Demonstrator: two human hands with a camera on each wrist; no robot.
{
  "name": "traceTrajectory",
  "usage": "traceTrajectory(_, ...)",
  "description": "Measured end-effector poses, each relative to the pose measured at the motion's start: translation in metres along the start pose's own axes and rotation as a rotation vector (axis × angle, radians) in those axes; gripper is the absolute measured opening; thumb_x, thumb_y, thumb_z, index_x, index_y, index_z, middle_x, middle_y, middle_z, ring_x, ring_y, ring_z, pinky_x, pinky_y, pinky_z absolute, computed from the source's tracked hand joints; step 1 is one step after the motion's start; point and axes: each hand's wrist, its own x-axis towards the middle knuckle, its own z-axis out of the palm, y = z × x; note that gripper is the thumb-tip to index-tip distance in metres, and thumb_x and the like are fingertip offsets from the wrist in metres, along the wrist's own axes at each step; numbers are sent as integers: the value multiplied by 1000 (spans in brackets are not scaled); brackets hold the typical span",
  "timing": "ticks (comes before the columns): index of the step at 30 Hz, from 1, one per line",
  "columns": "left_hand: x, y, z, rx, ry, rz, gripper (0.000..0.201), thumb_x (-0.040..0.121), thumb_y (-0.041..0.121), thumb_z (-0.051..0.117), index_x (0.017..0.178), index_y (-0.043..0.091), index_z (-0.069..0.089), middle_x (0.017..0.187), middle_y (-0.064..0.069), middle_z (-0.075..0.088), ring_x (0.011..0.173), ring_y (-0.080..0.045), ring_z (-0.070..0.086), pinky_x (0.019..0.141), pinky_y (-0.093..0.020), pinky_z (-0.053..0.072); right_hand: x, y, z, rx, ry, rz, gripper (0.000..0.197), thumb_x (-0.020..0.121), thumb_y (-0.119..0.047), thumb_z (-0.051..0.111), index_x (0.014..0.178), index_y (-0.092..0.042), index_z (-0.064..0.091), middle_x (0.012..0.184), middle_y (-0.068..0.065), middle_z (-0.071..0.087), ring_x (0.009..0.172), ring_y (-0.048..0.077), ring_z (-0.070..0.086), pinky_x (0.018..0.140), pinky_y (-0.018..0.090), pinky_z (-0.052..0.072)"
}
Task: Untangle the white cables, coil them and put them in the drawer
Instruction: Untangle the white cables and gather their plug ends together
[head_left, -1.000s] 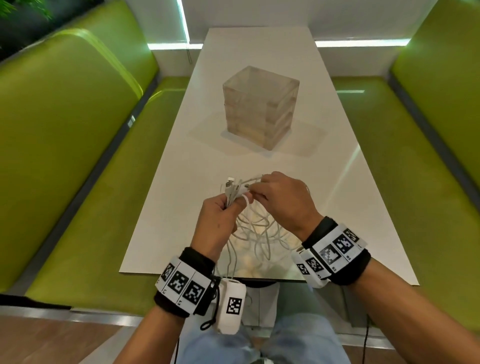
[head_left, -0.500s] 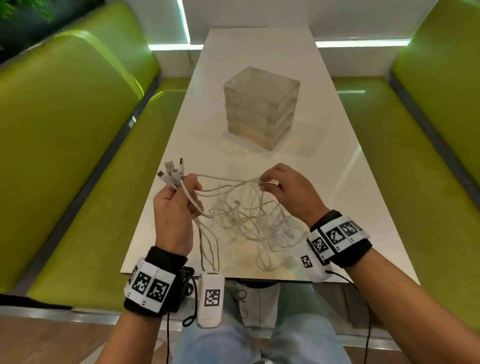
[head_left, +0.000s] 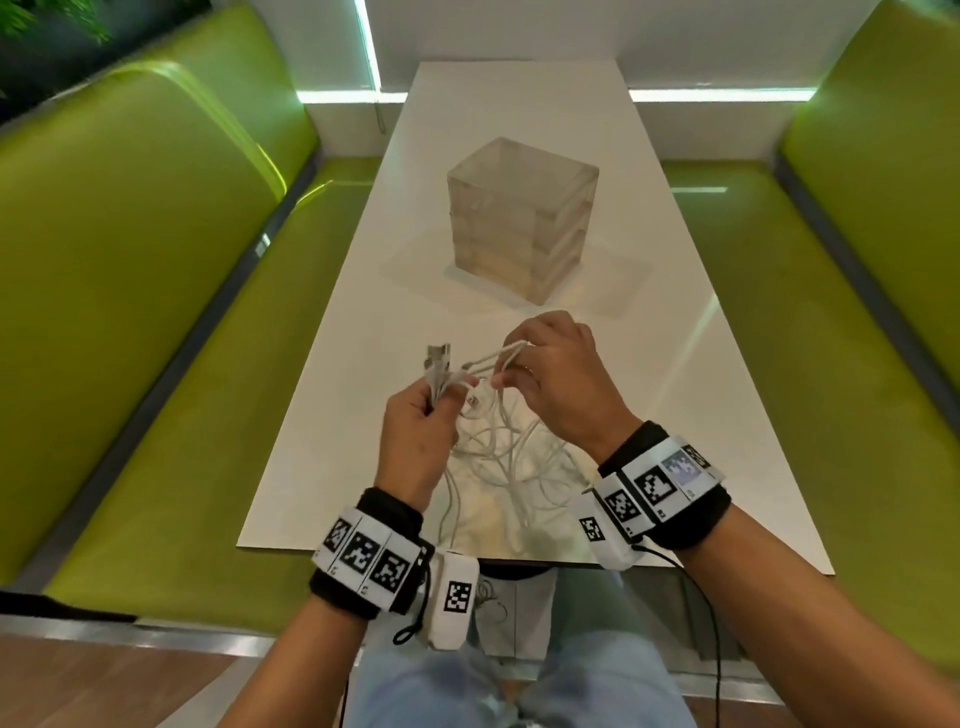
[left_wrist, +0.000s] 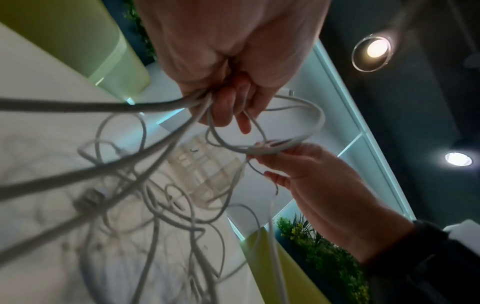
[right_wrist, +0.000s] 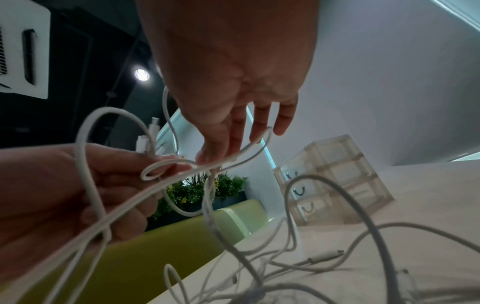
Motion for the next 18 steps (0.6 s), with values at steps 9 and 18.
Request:
traceTrajectory(9,0,-4,23,2,-42,83,10,83,12,70,87,3,70,52,13,42,51,-6,32,51,-23,31,-3,-5,-5,-146,-113,-113,16,88,-25,60,95,-14,71,101,2,61,103,30,46,79,37,27)
traceTrajectory(18,5,-7,22,-82,80,144,18,86,0,63,86,16,71,75,1,68,65,-10,59,64,-25,47,-3,-5,-1,55,-216,39,35,82,-44,66,107,-19,65,109,1,55,101,22,42,86,40,37)
